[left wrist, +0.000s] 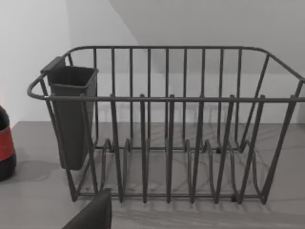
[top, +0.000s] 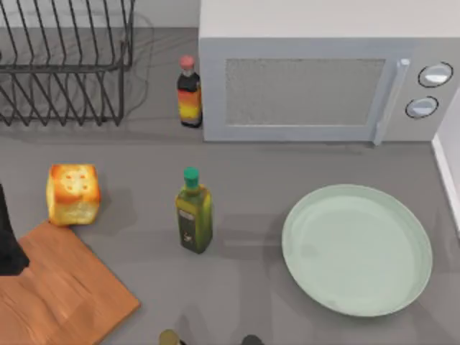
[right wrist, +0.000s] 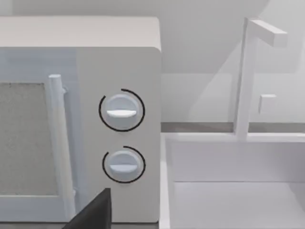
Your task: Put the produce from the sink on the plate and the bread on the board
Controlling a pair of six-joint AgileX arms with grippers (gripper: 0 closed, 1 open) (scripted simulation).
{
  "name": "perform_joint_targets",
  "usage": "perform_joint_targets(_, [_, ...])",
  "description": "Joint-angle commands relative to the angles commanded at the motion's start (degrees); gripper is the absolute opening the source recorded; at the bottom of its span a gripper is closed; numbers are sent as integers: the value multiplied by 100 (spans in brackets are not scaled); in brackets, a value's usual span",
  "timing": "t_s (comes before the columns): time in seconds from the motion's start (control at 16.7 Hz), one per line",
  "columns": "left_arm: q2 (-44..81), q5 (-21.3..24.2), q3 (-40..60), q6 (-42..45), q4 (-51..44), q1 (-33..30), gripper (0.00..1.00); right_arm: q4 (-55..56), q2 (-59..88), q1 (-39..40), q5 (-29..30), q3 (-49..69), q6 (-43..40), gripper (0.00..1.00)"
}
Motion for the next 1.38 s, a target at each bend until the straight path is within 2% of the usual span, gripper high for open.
perform_joint_targets(0.9, [0, 0, 0, 0, 0, 0, 100, -37, 57, -10, 0, 56, -9, 100])
perform_joint_targets(1.14, [0, 0, 0, 0, 0, 0, 100, -555, 899, -143, 1, 823, -133, 100])
perform_joint_targets(1.38, [0, 0, 0, 0, 0, 0, 100, -1501, 2668, -386, 3, 2238, -360, 100])
